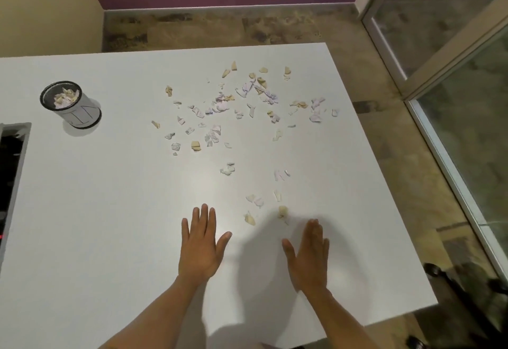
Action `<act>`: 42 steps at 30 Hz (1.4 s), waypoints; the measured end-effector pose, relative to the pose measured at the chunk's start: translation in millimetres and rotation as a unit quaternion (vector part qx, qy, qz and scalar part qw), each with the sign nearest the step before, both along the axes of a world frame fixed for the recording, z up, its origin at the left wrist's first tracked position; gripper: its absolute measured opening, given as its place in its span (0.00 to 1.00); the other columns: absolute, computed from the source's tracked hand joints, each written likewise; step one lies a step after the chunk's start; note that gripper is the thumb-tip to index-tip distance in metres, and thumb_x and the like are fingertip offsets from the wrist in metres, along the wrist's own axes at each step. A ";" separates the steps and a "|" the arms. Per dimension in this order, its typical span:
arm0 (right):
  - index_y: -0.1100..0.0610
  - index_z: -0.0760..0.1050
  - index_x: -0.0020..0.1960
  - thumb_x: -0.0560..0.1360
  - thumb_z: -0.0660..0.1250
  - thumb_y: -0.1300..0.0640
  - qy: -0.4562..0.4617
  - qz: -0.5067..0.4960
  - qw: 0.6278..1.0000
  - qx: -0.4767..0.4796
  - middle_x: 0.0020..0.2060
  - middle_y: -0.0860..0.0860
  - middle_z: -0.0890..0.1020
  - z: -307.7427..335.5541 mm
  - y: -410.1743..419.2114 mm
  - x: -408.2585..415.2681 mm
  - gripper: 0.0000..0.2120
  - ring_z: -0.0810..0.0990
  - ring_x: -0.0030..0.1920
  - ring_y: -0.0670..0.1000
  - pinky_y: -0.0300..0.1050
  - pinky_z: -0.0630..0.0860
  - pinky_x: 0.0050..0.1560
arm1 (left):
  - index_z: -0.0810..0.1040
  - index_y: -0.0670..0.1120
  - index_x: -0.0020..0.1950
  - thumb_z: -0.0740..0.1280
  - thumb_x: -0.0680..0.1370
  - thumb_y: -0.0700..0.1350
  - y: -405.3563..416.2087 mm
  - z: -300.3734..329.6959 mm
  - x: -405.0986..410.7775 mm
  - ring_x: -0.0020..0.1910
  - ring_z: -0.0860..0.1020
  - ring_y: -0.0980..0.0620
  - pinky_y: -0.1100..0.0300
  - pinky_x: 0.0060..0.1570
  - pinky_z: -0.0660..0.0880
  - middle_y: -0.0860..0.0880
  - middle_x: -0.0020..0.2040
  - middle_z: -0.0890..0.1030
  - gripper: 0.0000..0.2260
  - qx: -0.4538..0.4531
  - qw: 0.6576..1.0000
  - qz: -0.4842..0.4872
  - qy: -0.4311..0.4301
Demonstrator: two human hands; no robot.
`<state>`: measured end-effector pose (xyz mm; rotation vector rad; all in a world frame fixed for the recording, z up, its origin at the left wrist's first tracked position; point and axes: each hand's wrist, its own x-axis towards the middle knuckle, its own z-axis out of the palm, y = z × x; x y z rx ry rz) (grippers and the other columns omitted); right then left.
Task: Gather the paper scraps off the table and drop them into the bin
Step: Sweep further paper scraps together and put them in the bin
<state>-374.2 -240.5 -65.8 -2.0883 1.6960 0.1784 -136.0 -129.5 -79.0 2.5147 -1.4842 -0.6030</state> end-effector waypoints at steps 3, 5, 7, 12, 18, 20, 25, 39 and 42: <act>0.60 0.30 0.75 0.74 0.31 0.30 0.059 0.050 0.997 -0.008 0.78 0.56 0.37 -6.8 0.8 3.6 0.43 0.32 0.76 0.53 0.58 0.34 0.76 | 0.50 0.44 0.80 0.47 0.81 0.63 -1.6 -5.5 -7.2 0.80 0.44 0.47 0.44 0.77 0.41 0.47 0.81 0.49 0.33 -0.001 0.999 0.006 -0.032; 0.61 0.33 0.76 0.74 0.29 0.29 0.068 0.063 0.996 -0.015 0.77 0.58 0.37 -11.6 -0.6 11.5 0.44 0.32 0.76 0.55 0.63 0.34 0.75 | 0.49 0.45 0.80 0.48 0.81 0.63 -1.3 -8.7 -7.9 0.80 0.44 0.48 0.45 0.77 0.41 0.47 0.81 0.48 0.33 -0.001 0.999 0.012 -0.042; 0.62 0.37 0.77 0.75 0.32 0.29 0.062 0.069 0.995 -0.021 0.78 0.59 0.40 -16.1 -5.2 22.7 0.45 0.35 0.77 0.56 0.66 0.36 0.74 | 0.48 0.46 0.80 0.47 0.81 0.63 -0.7 -11.3 -8.0 0.80 0.44 0.49 0.45 0.77 0.41 0.48 0.81 0.48 0.33 0.004 0.999 0.015 -0.052; 0.64 0.47 0.78 0.77 0.37 0.30 0.046 0.091 0.994 -0.048 0.79 0.60 0.49 -23.5 -27.6 59.2 0.45 0.43 0.79 0.57 0.70 0.41 0.73 | 0.50 0.46 0.80 0.48 0.81 0.63 -1.0 -14.9 -10.4 0.80 0.45 0.49 0.44 0.77 0.44 0.48 0.81 0.49 0.32 0.011 0.998 0.020 -0.062; 0.63 0.42 0.78 0.77 0.37 0.30 0.023 0.129 0.990 -0.053 0.79 0.58 0.47 -26.6 -61.4 94.3 0.44 0.40 0.79 0.55 0.69 0.38 0.73 | 0.50 0.46 0.80 0.48 0.81 0.63 -1.0 -18.2 -8.5 0.80 0.47 0.48 0.43 0.77 0.46 0.48 0.81 0.50 0.32 0.011 0.997 0.017 -0.071; 0.61 0.41 0.79 0.77 0.36 0.30 -0.008 0.143 0.987 -0.066 0.79 0.56 0.47 -24.5 -72.7 96.3 0.43 0.39 0.79 0.53 0.64 0.39 0.75 | 0.50 0.46 0.80 0.48 0.81 0.63 -0.2 -18.7 -9.0 0.80 0.47 0.48 0.43 0.77 0.47 0.48 0.81 0.51 0.33 0.008 0.997 0.019 -0.071; 0.59 0.44 0.79 0.78 0.41 0.31 -0.065 0.096 0.990 -0.082 0.79 0.55 0.48 -19.6 -105.0 76.3 0.41 0.43 0.79 0.52 0.55 0.45 0.78 | 0.50 0.46 0.80 0.49 0.81 0.63 -0.8 -18.2 -7.8 0.80 0.48 0.48 0.43 0.77 0.48 0.48 0.81 0.51 0.32 0.006 0.998 0.020 -0.067; 0.55 0.46 0.80 0.80 0.45 0.34 -0.108 0.368 0.922 -0.048 0.79 0.48 0.47 -25.2 -125.0 91.9 0.35 0.42 0.79 0.47 0.58 0.45 0.76 | 0.51 0.46 0.80 0.49 0.81 0.63 -2.0 -18.8 -7.6 0.80 0.49 0.47 0.43 0.77 0.48 0.48 0.81 0.51 0.32 0.003 0.998 0.018 -0.059; 0.54 0.51 0.79 0.81 0.48 0.37 -0.185 0.295 0.936 -0.048 0.79 0.48 0.52 -18.4 -137.5 86.4 0.33 0.47 0.78 0.46 0.51 0.49 0.77 | 0.57 0.47 0.79 0.52 0.81 0.63 -2.3 -17.7 -7.5 0.79 0.53 0.48 0.45 0.76 0.50 0.48 0.80 0.57 0.31 -0.018 0.998 0.043 -0.034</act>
